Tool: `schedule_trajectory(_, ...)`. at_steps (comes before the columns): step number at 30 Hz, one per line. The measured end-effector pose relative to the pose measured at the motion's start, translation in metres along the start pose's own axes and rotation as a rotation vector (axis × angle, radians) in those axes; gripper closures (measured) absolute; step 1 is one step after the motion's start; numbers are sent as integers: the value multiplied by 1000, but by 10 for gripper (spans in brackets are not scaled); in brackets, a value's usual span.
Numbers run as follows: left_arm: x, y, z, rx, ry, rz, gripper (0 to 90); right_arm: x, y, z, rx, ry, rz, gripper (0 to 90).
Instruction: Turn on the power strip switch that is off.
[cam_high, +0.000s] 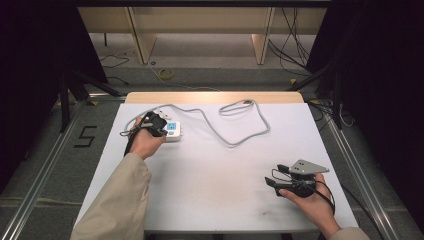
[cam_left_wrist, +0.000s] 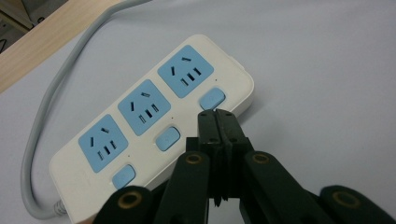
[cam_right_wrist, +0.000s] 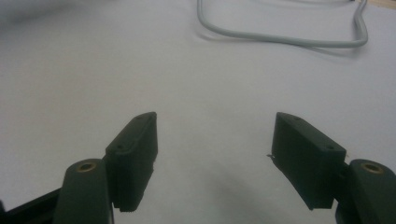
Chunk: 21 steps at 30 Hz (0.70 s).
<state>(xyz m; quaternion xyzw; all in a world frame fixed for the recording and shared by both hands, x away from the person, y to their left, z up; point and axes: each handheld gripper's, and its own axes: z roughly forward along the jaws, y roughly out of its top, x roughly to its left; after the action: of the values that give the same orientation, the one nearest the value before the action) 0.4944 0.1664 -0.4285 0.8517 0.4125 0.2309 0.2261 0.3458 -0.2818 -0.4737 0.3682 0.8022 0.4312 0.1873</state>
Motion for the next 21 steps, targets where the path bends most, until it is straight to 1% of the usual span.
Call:
schedule_trajectory(3, 0, 3, 1, -3, 3, -3, 897, 0, 0, 0, -1, -1, 0, 323)
schedule_trajectory(9, 2, 9, 5, 8, 4, 7, 897, 0, 0, 0, 0, -1, 0, 323)
schedule_trajectory(13, 2, 11, 8, 13, 5, 1, 897, 0, 0, 0, 0, -1, 0, 323)
schedule_trajectory(19, 3, 13, 14, 22, 7, 6, 897, 0, 0, 0, -1, -2, 1, 323)
schedule_trajectory(21, 4, 14, 15, 31, 6, 18, 897, 0, 0, 0, 0, -2, 0, 323)
